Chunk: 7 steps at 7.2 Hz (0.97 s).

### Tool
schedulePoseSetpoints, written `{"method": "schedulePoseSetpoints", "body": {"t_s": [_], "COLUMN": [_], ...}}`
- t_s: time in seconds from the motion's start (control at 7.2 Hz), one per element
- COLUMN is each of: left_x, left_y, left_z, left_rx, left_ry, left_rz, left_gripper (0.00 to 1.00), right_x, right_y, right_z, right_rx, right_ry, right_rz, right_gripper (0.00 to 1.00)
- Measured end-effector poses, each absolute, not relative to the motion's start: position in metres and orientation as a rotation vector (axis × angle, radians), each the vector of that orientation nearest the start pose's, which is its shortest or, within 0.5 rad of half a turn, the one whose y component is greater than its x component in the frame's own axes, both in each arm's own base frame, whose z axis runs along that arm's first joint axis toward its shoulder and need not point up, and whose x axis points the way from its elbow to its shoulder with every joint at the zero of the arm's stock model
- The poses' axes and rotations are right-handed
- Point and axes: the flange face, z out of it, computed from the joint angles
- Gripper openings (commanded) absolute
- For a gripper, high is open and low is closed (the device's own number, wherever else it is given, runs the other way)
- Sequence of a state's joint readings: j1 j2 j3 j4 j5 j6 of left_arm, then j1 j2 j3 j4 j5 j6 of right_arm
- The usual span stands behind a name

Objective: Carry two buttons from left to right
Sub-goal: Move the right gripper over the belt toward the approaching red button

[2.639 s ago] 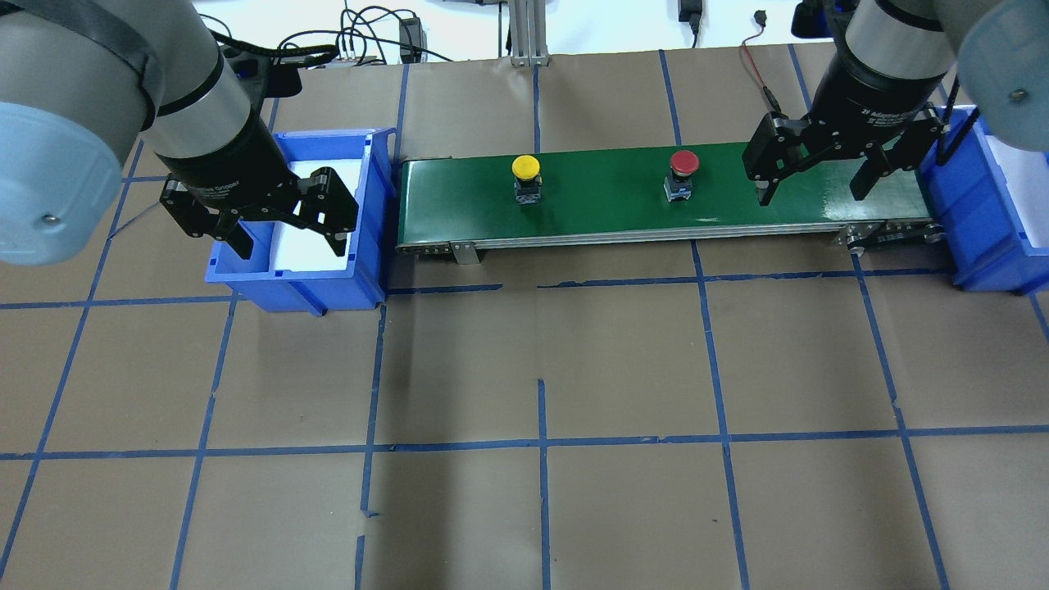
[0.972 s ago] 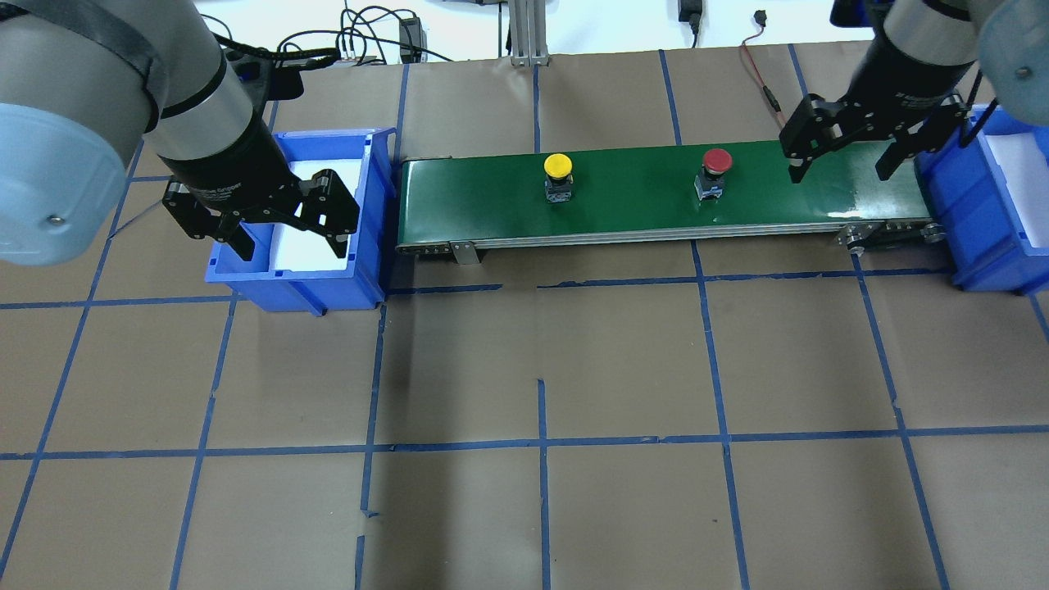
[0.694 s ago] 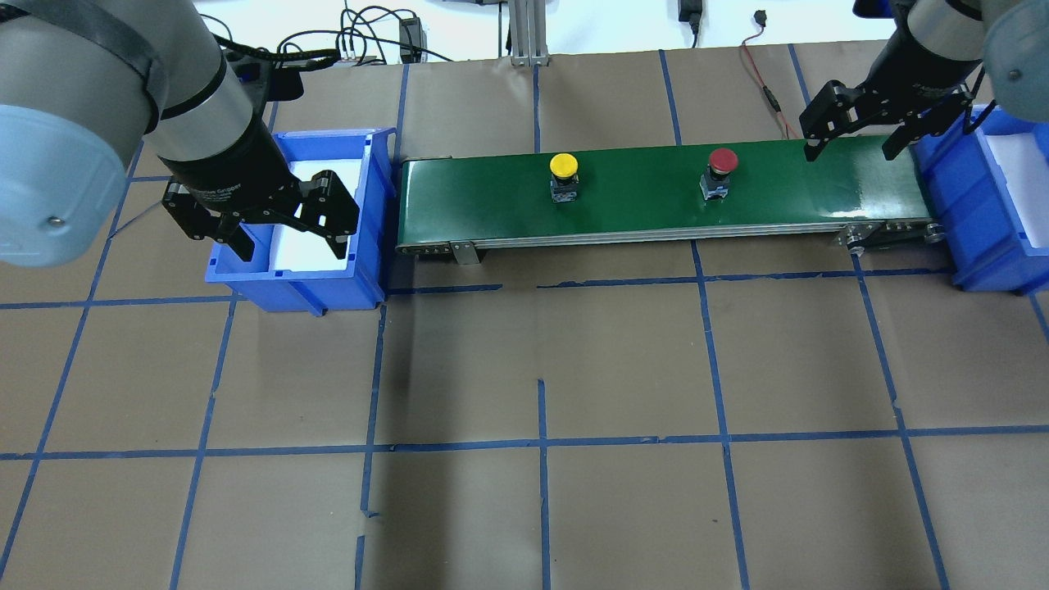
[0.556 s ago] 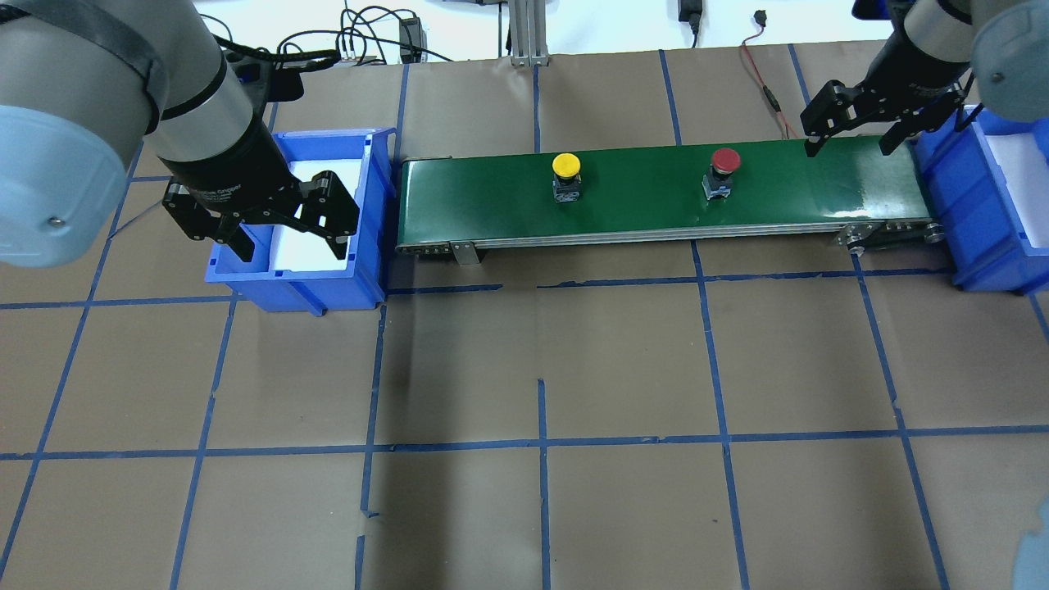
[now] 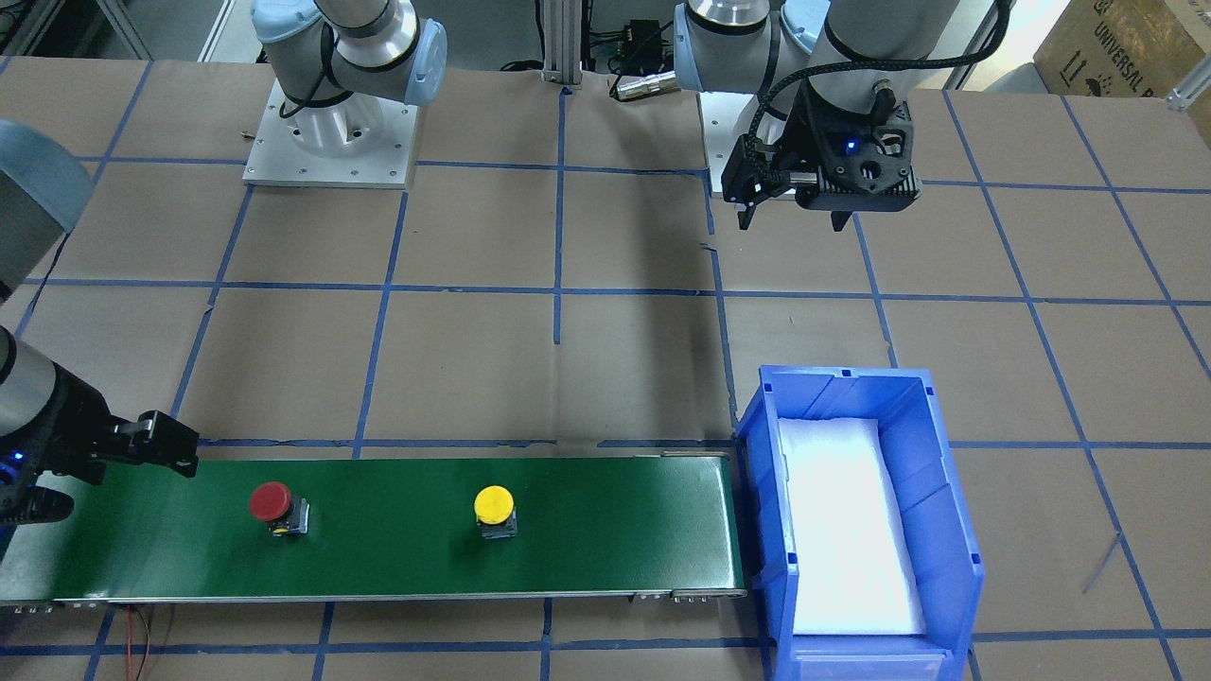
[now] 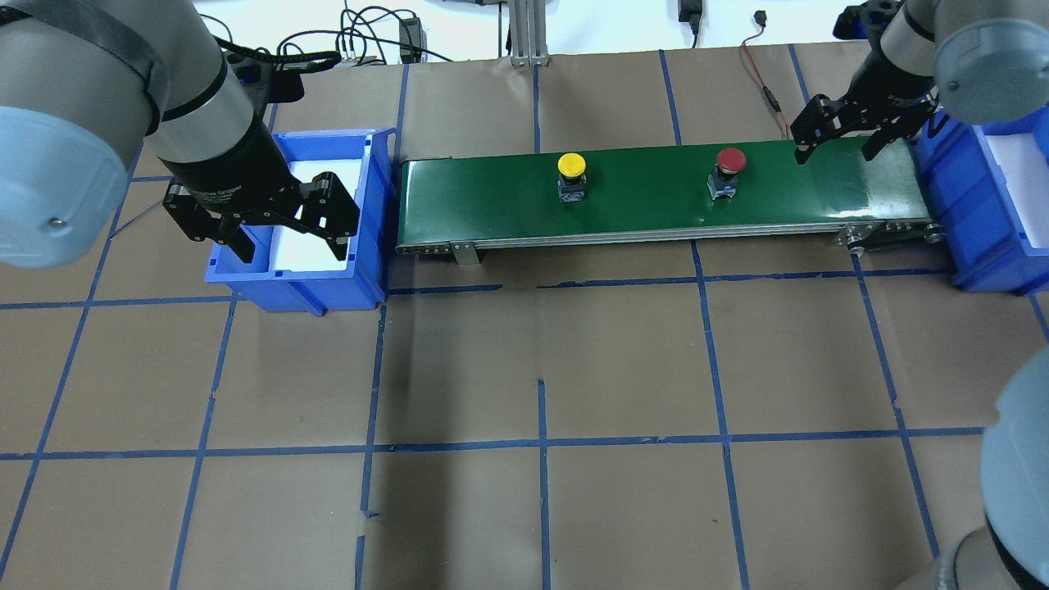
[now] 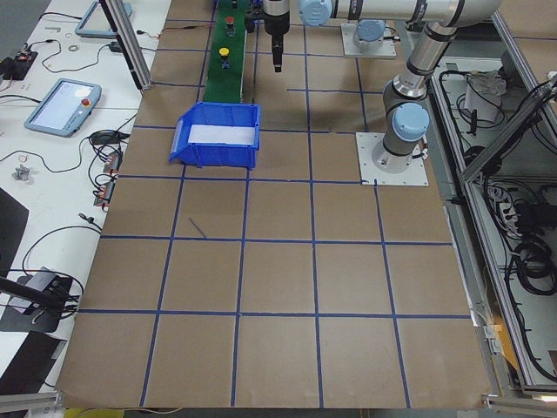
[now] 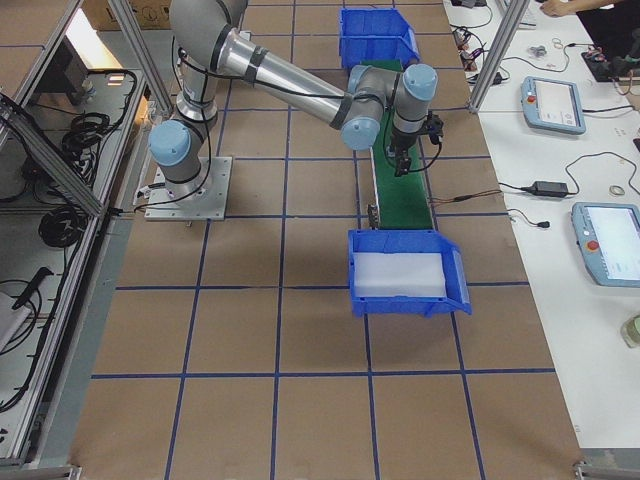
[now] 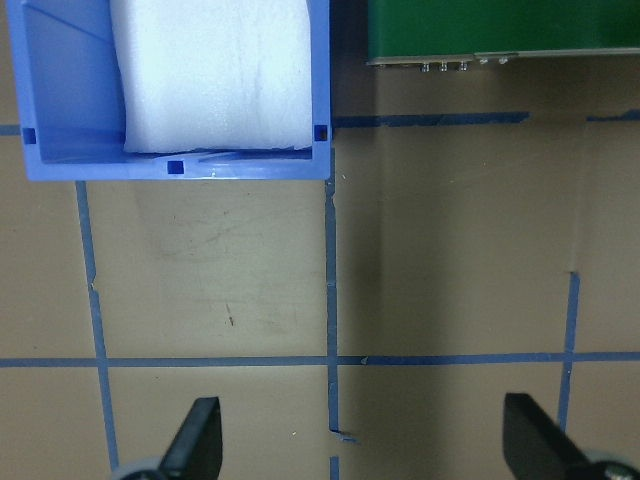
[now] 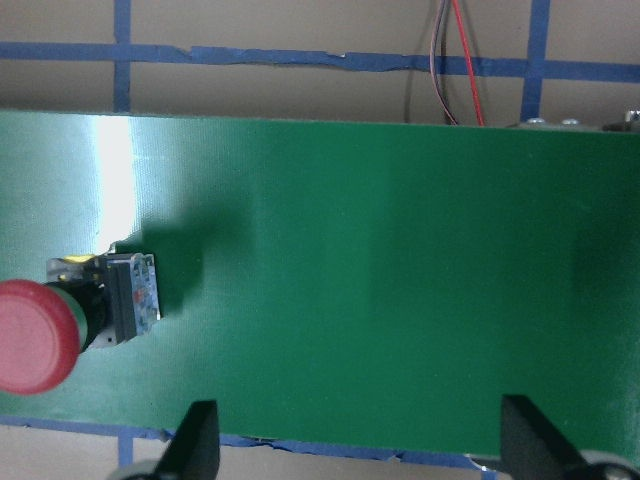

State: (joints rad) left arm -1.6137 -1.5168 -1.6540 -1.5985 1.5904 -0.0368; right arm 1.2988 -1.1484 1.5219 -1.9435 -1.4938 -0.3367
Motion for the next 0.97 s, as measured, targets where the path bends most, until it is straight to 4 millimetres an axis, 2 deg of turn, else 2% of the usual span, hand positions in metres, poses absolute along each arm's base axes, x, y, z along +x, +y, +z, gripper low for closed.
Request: {"method": "schedulePoseSetpoints", "body": {"t_s": [0.69, 0.97], "left_x": [-0.151, -0.151], "left_y": [-0.458, -0.458], "left_z": [0.467, 0.467], "left_rx": [0.011, 0.011], "left_ry": [3.118, 3.118], "left_rz": [0.099, 0.099], "left_gripper": [1.00, 1.00], "right_x": [-0.038, -0.038], "right_y": [-0.654, -0.651], "right_z": [0.310, 0.321], "right_rx": [-0.093, -0.084], "right_ry": [3.070, 3.075], "right_rz": [-0.071, -0.102], "right_gripper": [0.99, 1.00]}}
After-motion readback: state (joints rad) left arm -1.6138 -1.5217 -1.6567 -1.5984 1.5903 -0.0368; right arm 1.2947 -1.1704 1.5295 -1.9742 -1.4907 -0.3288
